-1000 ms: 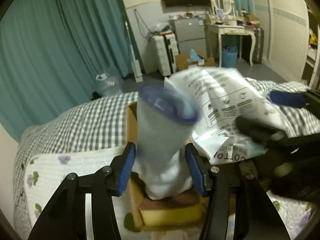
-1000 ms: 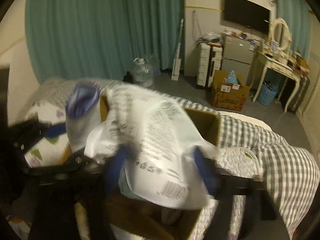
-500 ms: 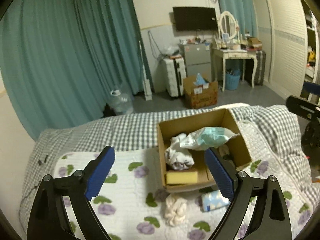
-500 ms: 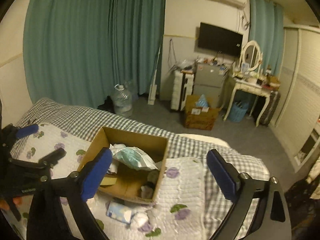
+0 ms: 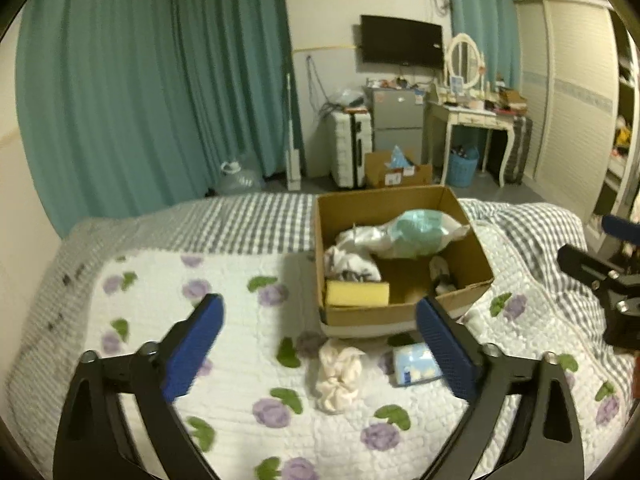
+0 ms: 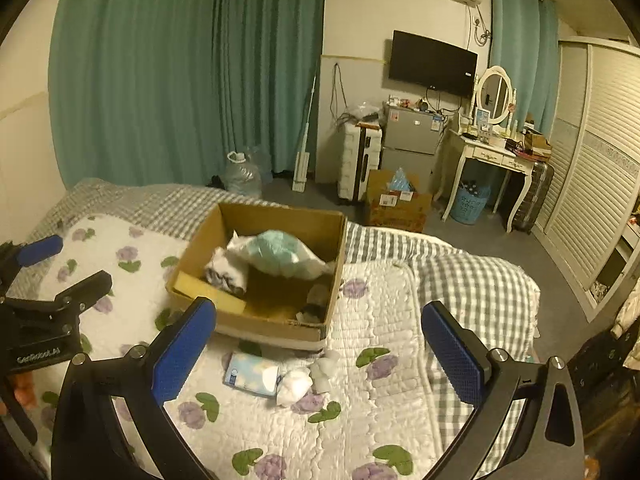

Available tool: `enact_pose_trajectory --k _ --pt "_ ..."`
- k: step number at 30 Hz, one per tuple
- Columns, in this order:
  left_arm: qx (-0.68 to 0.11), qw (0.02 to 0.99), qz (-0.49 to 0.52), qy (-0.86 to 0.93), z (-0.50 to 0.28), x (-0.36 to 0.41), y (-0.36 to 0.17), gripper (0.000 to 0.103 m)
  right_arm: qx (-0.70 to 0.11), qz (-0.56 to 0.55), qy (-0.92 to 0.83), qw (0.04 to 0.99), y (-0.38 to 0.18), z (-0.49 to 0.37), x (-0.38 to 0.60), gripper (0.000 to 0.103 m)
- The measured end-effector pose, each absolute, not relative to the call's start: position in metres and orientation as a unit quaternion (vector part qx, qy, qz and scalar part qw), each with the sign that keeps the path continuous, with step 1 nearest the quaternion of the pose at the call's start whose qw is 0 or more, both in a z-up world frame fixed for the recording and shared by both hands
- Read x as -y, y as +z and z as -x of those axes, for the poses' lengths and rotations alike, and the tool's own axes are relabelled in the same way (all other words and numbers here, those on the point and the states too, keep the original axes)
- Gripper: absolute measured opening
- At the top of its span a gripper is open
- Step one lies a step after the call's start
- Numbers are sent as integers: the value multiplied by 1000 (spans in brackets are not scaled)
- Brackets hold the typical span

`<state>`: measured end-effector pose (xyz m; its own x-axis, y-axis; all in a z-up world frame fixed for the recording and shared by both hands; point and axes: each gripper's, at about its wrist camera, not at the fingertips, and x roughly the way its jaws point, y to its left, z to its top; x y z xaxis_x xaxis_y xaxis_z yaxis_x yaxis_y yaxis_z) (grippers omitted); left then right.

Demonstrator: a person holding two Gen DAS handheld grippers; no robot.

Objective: Organize soft objects
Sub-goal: 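Grasp the cream lace cloth with the left gripper while the right grasps white cotton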

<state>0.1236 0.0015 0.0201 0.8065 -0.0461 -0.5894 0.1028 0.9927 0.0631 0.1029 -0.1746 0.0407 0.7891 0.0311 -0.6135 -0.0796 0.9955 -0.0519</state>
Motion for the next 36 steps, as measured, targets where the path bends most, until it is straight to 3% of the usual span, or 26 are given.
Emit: enact_pose_trajectory --k 9,17,19,21,25,27,30,34,36 --pt "-334 941 -55 -6 -159 -2 -69 103 -333 36 16 942 -34 -143 170 103" --pt "-401 913 -70 -5 -166 -5 -127 103 -418 50 18 907 -121 -152 176 103" --pt "-410 909 -75 -12 -164 0 -135 103 -436 45 30 898 -134 -153 173 95" --pt "-412 907 -90 -13 -161 7 -141 102 -455 35 50 888 -144 -155 170 76" --pt "-423 900 -108 -19 -155 17 -153 102 -472 26 65 879 -158 -156 168 69" --pt "-422 900 -109 -24 -153 21 -154 97 -481 19 72 874 -164 -160 169 63" --pt "-429 899 -88 -32 -156 19 -157 86 -492 1 79 867 -173 -166 173 62" --pt "-449 890 -78 -35 -161 17 -167 54 -497 -9 82 864 -177 -171 178 54" --pt "-456 887 -63 -37 -163 13 -170 49 -497 -11 85 864 -176 -171 180 42"
